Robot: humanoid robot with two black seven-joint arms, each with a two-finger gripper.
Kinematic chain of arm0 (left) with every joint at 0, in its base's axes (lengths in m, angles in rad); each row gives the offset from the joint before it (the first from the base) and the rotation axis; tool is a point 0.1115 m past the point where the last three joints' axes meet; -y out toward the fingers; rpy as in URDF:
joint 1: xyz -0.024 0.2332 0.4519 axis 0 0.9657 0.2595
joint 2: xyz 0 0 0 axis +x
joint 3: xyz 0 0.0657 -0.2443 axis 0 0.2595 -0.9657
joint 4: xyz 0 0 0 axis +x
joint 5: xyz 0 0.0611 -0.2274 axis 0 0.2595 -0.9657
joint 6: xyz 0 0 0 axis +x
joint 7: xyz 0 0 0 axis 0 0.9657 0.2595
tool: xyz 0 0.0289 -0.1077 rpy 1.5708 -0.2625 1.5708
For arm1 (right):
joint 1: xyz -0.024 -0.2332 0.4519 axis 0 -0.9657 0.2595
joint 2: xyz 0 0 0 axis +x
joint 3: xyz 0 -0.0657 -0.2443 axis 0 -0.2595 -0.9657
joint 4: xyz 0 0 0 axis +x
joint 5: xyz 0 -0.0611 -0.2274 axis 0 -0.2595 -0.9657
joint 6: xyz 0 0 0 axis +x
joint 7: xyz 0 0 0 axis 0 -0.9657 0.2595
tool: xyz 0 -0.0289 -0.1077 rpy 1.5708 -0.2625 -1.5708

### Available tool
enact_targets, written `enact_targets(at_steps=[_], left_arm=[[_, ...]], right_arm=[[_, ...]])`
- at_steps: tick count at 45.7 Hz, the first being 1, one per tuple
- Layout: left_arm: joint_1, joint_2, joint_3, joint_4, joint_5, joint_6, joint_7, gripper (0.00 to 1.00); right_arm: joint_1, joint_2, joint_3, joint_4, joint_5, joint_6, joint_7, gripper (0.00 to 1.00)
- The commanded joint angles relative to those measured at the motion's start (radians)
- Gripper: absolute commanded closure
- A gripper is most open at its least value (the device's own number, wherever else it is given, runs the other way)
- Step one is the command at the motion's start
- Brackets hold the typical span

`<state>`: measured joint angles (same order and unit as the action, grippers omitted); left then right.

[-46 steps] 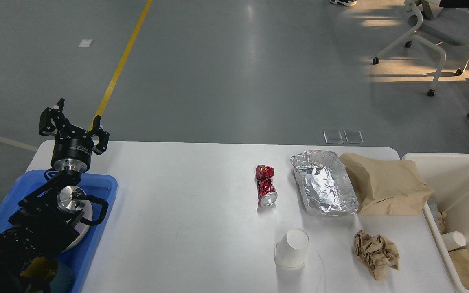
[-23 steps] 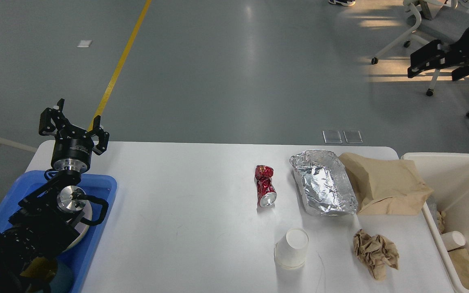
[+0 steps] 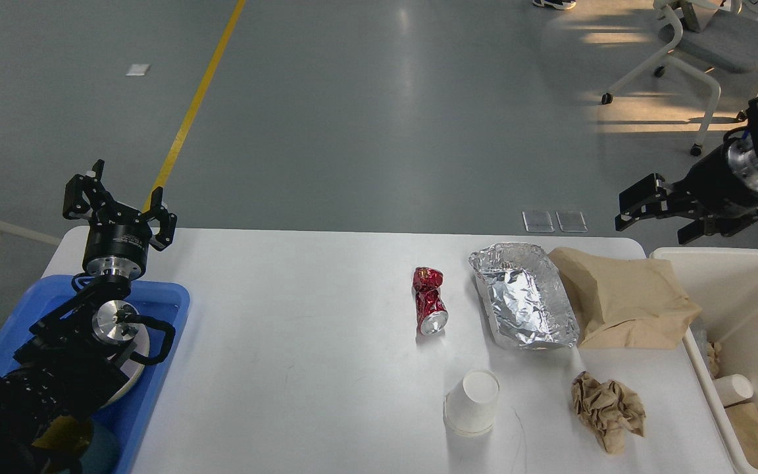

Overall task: Tidy desktop
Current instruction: 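Move the right gripper down to the brown paper bag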

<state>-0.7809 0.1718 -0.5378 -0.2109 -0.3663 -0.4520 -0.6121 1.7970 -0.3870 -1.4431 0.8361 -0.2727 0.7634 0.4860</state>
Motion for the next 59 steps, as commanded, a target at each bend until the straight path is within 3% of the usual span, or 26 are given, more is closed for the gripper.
enact_targets(at_steps=[1,11,21,33,43,59], left_arm=[[0.000,0.000,-0.001,0.001,0.000,0.001,0.000,0.04],[0.000,0.000,0.001,-0.001,0.000,-0.001,0.000,0.03],[0.000,0.000,-0.001,-0.001,0.000,-0.001,0.000,0.04],[0.000,0.000,0.001,-0.001,0.000,-0.001,0.000,0.04],[0.000,0.000,-0.001,-0.001,0.000,-0.001,0.000,0.04],[0.000,0.000,-0.001,-0.001,0.000,-0.001,0.000,0.04]], right_arm=[[-0.028,0.023,0.009,0.031,0.001,0.004,0.002,0.00],[-0.156,0.077,0.043,0.014,0.006,-0.019,0.002,0.00],[-0.280,0.071,0.092,-0.014,0.033,-0.151,0.000,0.00],[-0.338,0.071,0.107,-0.100,0.035,-0.193,0.000,0.00],[-0.406,0.074,0.119,-0.149,0.049,-0.294,-0.001,0.00],[-0.476,0.074,0.145,-0.193,0.052,-0.326,-0.003,0.00]])
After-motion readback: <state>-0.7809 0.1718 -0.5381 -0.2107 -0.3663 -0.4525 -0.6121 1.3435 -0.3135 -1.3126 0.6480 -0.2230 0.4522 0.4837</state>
